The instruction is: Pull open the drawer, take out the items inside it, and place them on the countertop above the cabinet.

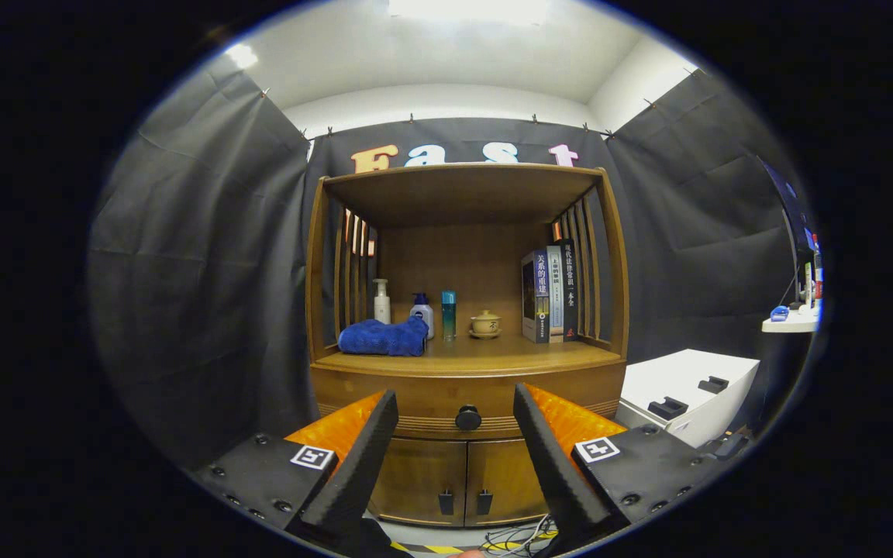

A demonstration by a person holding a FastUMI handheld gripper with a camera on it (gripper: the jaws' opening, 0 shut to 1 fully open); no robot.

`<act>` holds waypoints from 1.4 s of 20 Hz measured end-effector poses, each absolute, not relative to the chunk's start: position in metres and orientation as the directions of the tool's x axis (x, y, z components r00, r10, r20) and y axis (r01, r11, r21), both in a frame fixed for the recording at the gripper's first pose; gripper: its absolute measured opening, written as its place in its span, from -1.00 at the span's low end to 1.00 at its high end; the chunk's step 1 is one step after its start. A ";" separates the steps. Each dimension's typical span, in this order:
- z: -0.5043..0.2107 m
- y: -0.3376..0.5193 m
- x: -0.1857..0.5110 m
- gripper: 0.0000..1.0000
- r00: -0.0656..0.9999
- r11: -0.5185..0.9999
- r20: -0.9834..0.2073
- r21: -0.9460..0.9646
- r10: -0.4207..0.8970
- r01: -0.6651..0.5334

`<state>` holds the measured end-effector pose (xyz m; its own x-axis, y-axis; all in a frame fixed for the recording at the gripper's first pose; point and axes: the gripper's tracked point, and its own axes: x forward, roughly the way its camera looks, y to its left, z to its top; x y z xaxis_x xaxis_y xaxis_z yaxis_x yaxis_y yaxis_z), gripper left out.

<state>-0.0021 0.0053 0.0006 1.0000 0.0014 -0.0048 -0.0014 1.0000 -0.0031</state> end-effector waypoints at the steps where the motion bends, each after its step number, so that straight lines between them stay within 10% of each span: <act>1: 0.002 0.006 -0.002 0.94 1.000 1.000 -0.004 -0.003 0.001 -0.001; 28: -0.153 -0.027 0.207 0.76 0.973 0.995 -0.217 -0.077 -0.076 0.061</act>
